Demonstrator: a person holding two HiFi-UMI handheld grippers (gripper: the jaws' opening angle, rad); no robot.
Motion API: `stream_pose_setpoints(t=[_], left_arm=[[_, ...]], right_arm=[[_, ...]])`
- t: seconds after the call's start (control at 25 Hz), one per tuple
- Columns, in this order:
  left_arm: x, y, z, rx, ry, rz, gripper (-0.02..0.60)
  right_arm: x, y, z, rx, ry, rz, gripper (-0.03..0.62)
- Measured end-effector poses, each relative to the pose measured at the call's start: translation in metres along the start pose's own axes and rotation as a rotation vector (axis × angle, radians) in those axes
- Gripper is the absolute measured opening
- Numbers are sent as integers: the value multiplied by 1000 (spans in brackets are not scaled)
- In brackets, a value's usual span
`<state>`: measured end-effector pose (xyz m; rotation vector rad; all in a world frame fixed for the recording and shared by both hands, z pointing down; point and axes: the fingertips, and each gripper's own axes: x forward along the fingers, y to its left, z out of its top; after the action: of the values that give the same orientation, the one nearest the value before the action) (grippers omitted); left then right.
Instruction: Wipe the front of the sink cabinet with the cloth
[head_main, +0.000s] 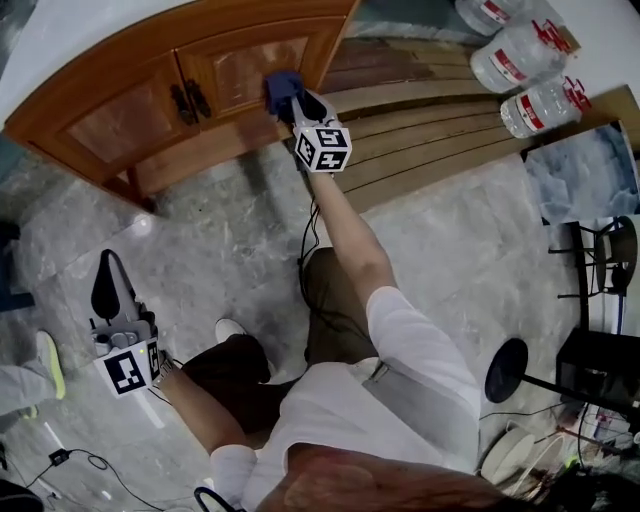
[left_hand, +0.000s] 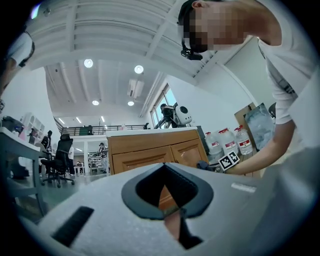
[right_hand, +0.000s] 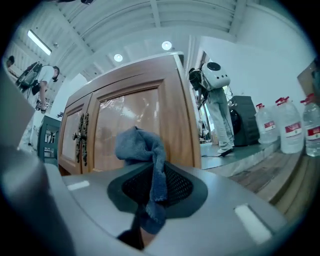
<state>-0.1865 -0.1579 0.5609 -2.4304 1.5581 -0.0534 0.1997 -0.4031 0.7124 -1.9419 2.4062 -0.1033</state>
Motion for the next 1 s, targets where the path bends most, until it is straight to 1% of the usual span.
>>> stream_pose_setpoints(t=[0.08,0.16,0.32,0.44,0.56,0.68,0.76,0.84,1.0], left_arm=[[1,-3,0,-1,3,-7,-3],[3,-3,-2,1,8,-12,-3],[3,-2,-4,5,15,-15,-3],[2,-4,-4,-1,12,-13,-3],[3,-6,-9,-6,11,-16,-3],[3,-8,-5,-6,10,-24,-2],[2,-7,-5,-10,15,-25,-3],[1,-5,-8,-21,20,-23,-2],[6,-1,-14,-62,7,-25,-3]], right_arm=[[-7,-18,3,-4,2,-20,74],[-11,-27,5,-13,1,-32,75],[-18,-50,8,23,-14,-90,74],[-17,-57,10,15,-5,-89,74],[-16,-59,7,15,-4,-87,74],[-20,-59,11,26,-4,-82,74],[-28,-53,20,31,-24,-71,74],[-42,-42,34,25,-56,-40,74],[-85,-9,71,-18,-118,68,74]])
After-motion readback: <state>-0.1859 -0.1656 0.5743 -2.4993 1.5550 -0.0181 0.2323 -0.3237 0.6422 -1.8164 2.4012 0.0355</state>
